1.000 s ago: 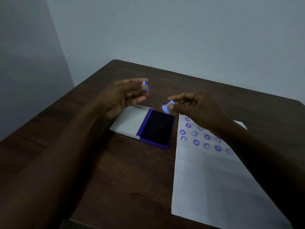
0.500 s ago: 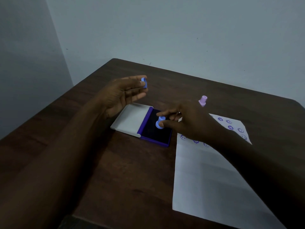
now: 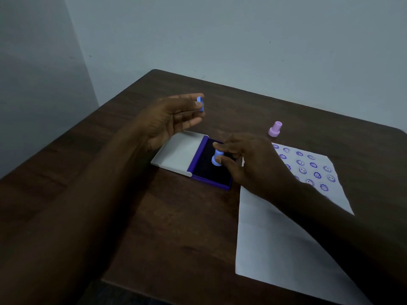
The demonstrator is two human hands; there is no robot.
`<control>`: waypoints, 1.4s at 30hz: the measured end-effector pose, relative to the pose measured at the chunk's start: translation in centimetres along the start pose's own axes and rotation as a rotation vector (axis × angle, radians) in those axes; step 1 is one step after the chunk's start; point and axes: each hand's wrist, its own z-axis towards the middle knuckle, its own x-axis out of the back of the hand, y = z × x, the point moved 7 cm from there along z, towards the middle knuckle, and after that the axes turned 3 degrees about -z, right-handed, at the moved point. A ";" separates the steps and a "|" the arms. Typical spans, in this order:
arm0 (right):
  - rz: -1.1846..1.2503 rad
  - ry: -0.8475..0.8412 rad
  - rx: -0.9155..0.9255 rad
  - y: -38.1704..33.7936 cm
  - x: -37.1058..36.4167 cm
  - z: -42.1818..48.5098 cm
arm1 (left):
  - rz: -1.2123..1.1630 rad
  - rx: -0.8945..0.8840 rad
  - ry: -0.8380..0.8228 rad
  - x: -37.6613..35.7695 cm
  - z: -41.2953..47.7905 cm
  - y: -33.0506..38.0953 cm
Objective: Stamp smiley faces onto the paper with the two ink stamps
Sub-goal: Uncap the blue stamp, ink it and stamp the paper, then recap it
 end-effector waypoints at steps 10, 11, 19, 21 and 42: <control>0.000 0.046 -0.026 0.2 0.2 -0.3 | 0.005 -0.001 0.006 0.1 0.1 0.0; 0.003 0.046 -0.029 0.3 0.2 -0.3 | 0.009 -0.001 0.004 0.1 0.1 0.0; -0.047 -0.003 -0.055 0.1 0.0 -0.4 | 0.008 0.010 -0.004 -0.1 -0.2 -0.1; -0.087 -0.018 -0.055 -0.1 0.2 -0.2 | 0.013 0.010 -0.012 -0.2 -0.4 0.0; 0.219 0.226 -0.688 10.6 12.9 -13.3 | 0.093 0.058 -0.114 -2.1 -0.5 -1.3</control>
